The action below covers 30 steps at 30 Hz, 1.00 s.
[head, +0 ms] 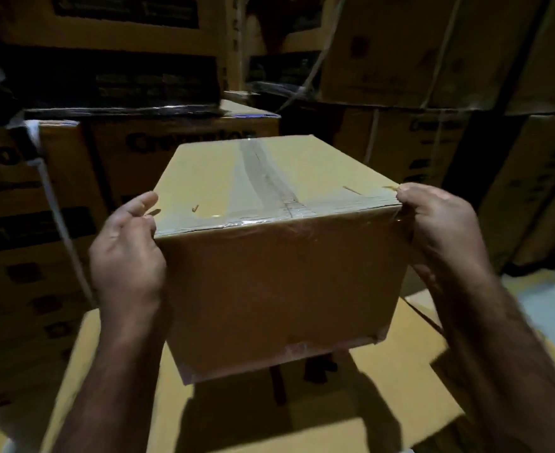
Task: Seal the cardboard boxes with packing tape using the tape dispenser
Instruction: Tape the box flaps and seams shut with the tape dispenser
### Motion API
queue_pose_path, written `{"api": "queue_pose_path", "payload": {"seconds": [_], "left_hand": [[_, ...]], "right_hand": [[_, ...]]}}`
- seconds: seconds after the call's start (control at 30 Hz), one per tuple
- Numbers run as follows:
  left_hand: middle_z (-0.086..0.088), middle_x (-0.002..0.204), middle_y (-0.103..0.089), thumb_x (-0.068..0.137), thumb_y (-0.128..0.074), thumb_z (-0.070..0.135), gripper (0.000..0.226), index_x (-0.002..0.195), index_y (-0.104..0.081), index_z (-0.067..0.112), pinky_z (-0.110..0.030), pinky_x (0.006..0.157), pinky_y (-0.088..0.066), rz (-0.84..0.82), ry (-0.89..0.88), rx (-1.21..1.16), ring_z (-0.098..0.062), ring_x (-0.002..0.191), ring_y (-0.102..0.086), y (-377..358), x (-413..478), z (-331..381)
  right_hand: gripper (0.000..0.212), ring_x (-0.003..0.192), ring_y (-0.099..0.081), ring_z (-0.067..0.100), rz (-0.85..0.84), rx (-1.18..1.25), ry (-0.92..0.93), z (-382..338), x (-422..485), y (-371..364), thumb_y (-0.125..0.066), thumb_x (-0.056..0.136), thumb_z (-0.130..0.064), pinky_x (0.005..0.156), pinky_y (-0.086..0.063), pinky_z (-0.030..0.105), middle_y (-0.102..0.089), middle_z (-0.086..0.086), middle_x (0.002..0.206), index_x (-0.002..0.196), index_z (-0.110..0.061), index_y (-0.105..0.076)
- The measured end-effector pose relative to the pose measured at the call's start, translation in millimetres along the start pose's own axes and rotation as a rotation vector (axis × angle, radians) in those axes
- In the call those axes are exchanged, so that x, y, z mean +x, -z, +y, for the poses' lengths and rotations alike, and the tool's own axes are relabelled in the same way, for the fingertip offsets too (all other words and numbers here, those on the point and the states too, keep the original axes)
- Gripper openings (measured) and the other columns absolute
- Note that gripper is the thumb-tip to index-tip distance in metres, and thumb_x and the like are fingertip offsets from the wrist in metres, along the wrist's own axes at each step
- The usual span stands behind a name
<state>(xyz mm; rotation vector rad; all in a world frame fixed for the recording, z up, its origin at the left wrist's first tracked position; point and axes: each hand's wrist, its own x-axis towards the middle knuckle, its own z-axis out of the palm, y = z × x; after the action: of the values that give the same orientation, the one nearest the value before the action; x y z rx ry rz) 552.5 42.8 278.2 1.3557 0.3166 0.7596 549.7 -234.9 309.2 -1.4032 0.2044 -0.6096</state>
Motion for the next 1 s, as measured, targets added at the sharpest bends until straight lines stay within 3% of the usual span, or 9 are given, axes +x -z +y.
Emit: {"api": "queue_pose_path", "payload": {"seconds": [0.1, 0.2, 0.27, 0.4, 0.53, 0.6, 0.7, 0.83, 1.0], "left_hand": [[0.022, 0.093, -0.062, 0.099, -0.045, 0.017, 0.036, 0.117, -0.074, 0.028, -0.032, 0.068, -0.049, -0.114, 0.014, -0.023, 0.022, 0.060, -0.053, -40.8, -14.8, -9.4], [0.017, 0.092, -0.068, 0.093, -0.046, 0.015, 0.036, 0.108, -0.077, 0.024, -0.030, 0.068, -0.050, -0.202, 0.034, -0.096, 0.013, 0.071, -0.061, -87.5, -37.5, -26.1], [0.015, 0.091, -0.072, 0.089, -0.048, 0.018, 0.033, 0.099, -0.079, 0.026, -0.032, 0.073, -0.052, -0.264, 0.065, -0.126, 0.007, 0.080, -0.063, -118.6, -53.5, -40.3], [0.010, 0.088, -0.076, 0.079, -0.050, 0.022, 0.028, 0.083, -0.078, 0.026, -0.036, 0.083, -0.055, -0.386, 0.063, -0.181, -0.008, 0.089, -0.069, -183.4, -92.5, -65.4], [0.004, 0.089, -0.076, 0.077, -0.051, 0.023, 0.024, 0.075, -0.074, 0.028, -0.029, 0.085, -0.054, -0.460, 0.033, -0.235, -0.012, 0.095, -0.071, -250.5, -144.6, -83.3], [0.003, 0.087, -0.076, 0.076, -0.050, 0.024, 0.024, 0.072, -0.073, 0.027, -0.026, 0.082, -0.053, -0.483, 0.034, -0.239, -0.012, 0.093, -0.071, -290.9, -169.5, -90.3], [0.010, 0.082, -0.073, 0.079, -0.051, 0.023, 0.023, 0.075, -0.074, 0.025, -0.023, 0.073, -0.053, -0.525, 0.026, -0.201, -0.006, 0.083, -0.069, -356.4, -204.3, -99.6], [0.009, 0.081, -0.070, 0.090, -0.056, 0.013, 0.021, 0.088, -0.076, 0.018, -0.023, 0.059, -0.046, -0.620, -0.030, -0.136, 0.006, 0.061, -0.058, -439.0, -251.8, -116.2], [0.013, 0.080, -0.067, 0.091, -0.059, 0.006, 0.019, 0.094, -0.076, 0.014, -0.012, 0.051, -0.042, -0.734, -0.021, -0.114, 0.010, 0.057, -0.055, -509.7, -303.7, -142.9]], "right_hand": [[0.020, 0.052, -0.063, -0.002, 0.147, 0.066, 0.053, -5.4, -5.8, 39.0, -0.055, 0.097, -0.002, 0.048, -0.048, 0.016, -0.067, -0.009, 0.058, 0.082, -0.010, -0.064], [0.023, 0.046, -0.059, -0.004, 0.275, 0.051, 0.093, -12.8, -12.0, 82.6, -0.052, 0.097, 0.005, 0.045, -0.044, 0.012, -0.062, -0.011, 0.048, 0.078, -0.006, -0.060], [0.011, 0.052, -0.062, -0.002, 0.346, 0.036, 0.111, -16.0, -13.4, 113.2, -0.055, 0.097, 0.001, 0.047, -0.045, 0.013, -0.066, -0.008, 0.057, 0.094, -0.001, -0.065], [0.033, 0.074, -0.067, 0.008, 0.510, 0.005, 0.117, -18.3, -1.2, 180.3, -0.061, 0.095, -0.006, 0.052, -0.049, 0.016, -0.069, 0.005, 0.091, 0.127, 0.000, -0.062], [0.033, 0.076, -0.068, 0.009, 0.627, -0.007, 0.105, -14.4, 14.8, 248.5, -0.061, 0.095, -0.007, 0.054, -0.051, 0.017, -0.071, 0.009, 0.098, 0.128, -0.002, -0.062], [0.030, 0.089, -0.071, 0.017, 0.672, -0.012, 0.102, -6.9, 25.1, 284.5, -0.061, 0.094, -0.006, 0.071, -0.058, 0.027, -0.072, 0.014, 0.107, 0.123, -0.003, -0.064], [0.018, 0.099, -0.071, 0.019, 0.722, -0.015, 0.120, 4.2, 42.1, 337.3, -0.059, 0.096, -0.008, 0.094, -0.056, 0.038, -0.073, 0.008, 0.104, 0.113, -0.009, -0.066], [0.039, 0.105, -0.068, 0.014, 0.825, 0.015, 0.147, 25.8, 69.2, 401.6, -0.062, 0.095, -0.013, 0.103, -0.052, 0.043, -0.071, 0.001, 0.109, 0.133, -0.007, -0.058], [0.048, 0.119, -0.061, 0.018, 0.935, 0.050, 0.155, 63.6, 98.9, 467.2, -0.064, 0.092, -0.015, 0.108, -0.047, 0.039, -0.063, 0.010, 0.130, 0.138, -0.004, -0.054]]}}
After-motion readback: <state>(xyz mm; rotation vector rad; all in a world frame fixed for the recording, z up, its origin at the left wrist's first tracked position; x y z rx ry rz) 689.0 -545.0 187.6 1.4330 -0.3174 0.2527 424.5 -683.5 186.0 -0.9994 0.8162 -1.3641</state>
